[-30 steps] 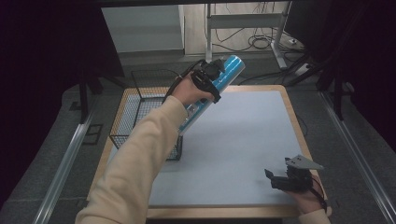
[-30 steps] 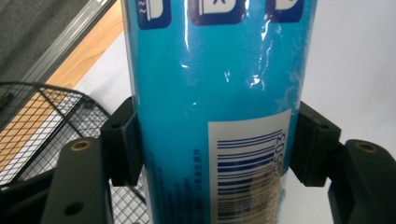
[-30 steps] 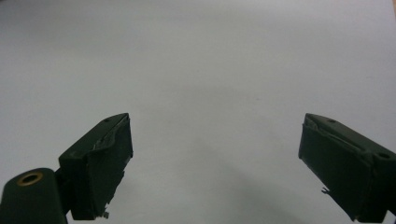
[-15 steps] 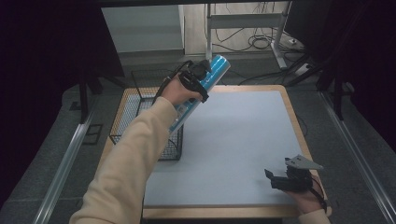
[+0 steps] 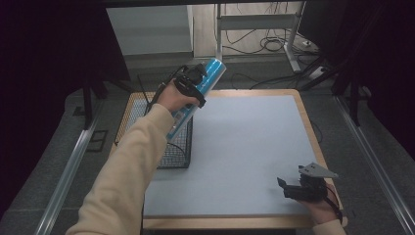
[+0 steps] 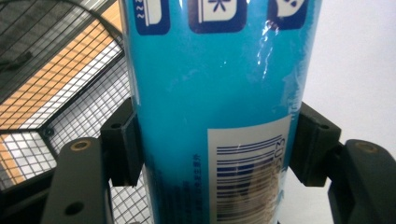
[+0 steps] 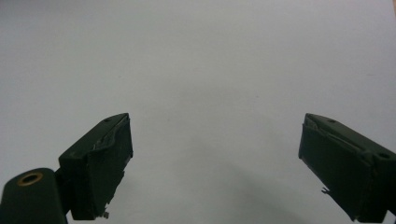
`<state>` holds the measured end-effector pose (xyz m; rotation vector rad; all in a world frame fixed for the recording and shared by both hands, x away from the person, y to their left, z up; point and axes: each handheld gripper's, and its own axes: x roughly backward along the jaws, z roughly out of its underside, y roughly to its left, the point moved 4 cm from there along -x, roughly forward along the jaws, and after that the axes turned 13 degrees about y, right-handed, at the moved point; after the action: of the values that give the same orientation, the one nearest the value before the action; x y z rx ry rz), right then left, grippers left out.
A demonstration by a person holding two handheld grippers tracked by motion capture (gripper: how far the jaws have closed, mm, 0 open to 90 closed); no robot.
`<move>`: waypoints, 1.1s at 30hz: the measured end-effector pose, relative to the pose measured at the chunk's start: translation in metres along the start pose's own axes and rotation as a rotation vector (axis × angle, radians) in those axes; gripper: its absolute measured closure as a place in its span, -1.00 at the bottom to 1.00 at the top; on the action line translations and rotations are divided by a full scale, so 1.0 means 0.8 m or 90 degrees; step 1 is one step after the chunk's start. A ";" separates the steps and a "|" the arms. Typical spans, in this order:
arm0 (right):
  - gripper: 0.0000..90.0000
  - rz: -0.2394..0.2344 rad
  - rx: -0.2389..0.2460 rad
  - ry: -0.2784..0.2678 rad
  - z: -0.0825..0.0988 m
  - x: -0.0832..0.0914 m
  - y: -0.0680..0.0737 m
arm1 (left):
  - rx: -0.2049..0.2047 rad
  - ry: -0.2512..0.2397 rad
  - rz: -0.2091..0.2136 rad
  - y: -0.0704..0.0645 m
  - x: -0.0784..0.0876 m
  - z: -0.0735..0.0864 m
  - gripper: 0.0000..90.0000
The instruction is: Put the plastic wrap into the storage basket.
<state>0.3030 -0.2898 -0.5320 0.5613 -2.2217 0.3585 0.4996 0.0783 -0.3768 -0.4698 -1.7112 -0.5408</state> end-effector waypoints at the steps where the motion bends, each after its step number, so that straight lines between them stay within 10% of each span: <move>1: -0.78 0.000 0.000 0.000 0.000 0.000 0.000 | 0.006 0.000 0.001 0.002 -0.001 0.001 -0.29; 33: -0.78 0.004 -0.001 0.008 0.002 -0.003 -0.001 | 0.069 0.036 -0.009 0.061 -0.062 0.025 -0.29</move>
<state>0.3038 -0.2903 -0.5345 0.5499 -2.2112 0.3631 0.5215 0.1284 -0.4244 -0.3615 -1.6807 -0.4648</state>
